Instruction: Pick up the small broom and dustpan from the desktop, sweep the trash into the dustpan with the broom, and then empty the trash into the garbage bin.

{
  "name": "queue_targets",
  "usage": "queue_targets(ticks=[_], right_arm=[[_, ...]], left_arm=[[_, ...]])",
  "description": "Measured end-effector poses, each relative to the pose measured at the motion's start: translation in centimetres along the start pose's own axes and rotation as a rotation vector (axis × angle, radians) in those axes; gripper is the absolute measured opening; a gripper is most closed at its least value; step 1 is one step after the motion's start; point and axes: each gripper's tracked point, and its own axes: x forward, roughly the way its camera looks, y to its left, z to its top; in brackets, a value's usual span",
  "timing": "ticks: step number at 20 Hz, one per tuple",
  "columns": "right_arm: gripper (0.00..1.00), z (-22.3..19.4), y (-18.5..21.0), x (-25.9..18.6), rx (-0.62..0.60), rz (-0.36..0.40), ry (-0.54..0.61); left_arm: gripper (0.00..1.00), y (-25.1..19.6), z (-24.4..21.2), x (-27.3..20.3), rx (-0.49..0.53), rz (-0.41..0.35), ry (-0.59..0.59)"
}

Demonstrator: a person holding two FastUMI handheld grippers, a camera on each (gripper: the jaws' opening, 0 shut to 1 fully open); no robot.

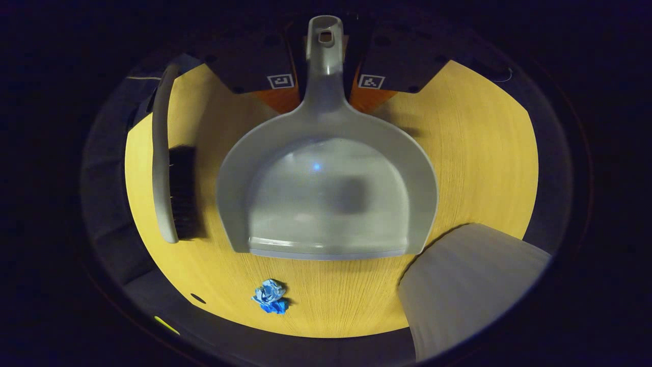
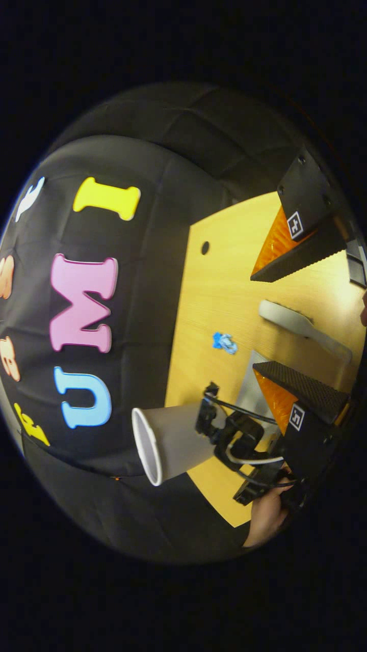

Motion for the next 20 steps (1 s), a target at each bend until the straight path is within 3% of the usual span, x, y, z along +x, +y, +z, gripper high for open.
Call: queue_targets(ticks=[4, 9, 13, 16, 17, 18, 20], right_arm=[[1.00, -5.3, 0.5, 0.9, 0.105, -0.010, 0.291], [1.00, -13.1, -0.1, 3.5, 0.201, -0.113, 0.601], [1.00, -16.7, -0.1, 5.7, 0.414, -0.183, 0.756], [0.92, -17.9, -2.0, 6.5, 0.393, -0.238, 0.788], [0.95, -18.1, -2.1, 6.8, 0.410, -0.240, 0.797], [0.77, -18.2, -2.0, 6.9, 0.427, -0.234, 0.814], [0.66, -18.7, -1.8, 7.1, 0.424, -0.215, 0.848]], left_arm=[[0.30, 1.0, 0.0, 0.3, 0.044, -0.024, -0.065], [0.30, 1.2, -0.3, 0.4, 0.063, -0.072, -0.124], [0.30, 1.3, -0.5, 0.3, 0.077, -0.097, -0.142], [0.30, 1.5, -0.6, 0.2, 0.079, -0.109, -0.146], [0.30, 1.4, -0.7, 0.1, 0.082, -0.111, -0.145], [0.30, 1.4, -0.7, 0.2, 0.085, -0.110, -0.144], [0.29, 1.5, -0.7, 0.1, 0.092, -0.107, -0.140]])
